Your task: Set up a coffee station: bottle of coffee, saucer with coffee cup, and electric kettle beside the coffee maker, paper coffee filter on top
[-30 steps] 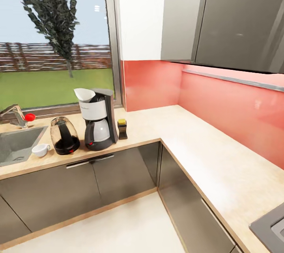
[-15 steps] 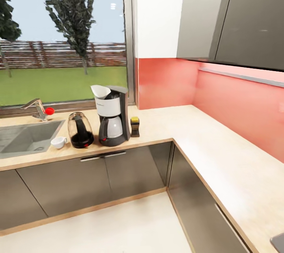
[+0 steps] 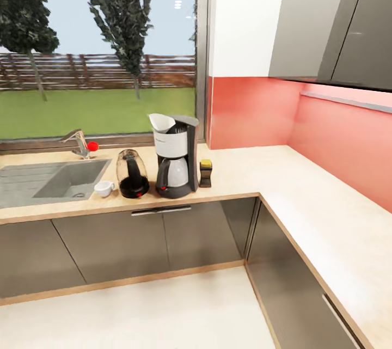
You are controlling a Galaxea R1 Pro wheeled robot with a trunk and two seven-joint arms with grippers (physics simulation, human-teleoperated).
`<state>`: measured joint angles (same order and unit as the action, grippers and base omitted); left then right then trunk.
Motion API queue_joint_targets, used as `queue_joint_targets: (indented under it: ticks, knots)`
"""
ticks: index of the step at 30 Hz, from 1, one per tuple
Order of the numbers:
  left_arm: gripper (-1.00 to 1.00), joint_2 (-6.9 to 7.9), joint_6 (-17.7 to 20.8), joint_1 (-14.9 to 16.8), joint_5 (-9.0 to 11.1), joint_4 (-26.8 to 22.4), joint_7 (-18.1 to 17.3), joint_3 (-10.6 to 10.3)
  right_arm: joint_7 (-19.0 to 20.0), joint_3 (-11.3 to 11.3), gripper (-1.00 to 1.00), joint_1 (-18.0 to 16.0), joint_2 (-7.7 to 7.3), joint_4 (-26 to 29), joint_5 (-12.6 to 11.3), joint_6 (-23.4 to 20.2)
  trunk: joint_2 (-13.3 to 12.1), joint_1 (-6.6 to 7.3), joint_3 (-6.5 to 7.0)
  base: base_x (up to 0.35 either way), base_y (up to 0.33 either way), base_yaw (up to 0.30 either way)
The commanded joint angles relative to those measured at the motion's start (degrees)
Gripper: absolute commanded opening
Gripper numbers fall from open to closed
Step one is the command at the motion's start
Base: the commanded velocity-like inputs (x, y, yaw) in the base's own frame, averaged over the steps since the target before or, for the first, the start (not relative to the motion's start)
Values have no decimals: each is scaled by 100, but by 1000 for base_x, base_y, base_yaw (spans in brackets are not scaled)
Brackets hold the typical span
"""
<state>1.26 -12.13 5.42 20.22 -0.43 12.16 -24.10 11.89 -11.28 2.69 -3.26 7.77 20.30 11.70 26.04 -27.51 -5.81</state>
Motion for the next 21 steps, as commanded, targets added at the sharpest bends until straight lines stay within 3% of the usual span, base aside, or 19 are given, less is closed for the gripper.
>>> queue_joint_targets:
  ticks: [1, 21]
  knots:
    - [100, 2, -13, 3, 42, -1, 15, -47, 32, -50, 100, 3, 1, 14, 45, 8, 9, -4, -16, 119, 222, 214]
    - [100, -28, -44, 3, 52, -35, 6, -26, 33, -41, 100, 3, 10, 14, 45, 8, 9, -4, -148, 74, 317, 211]
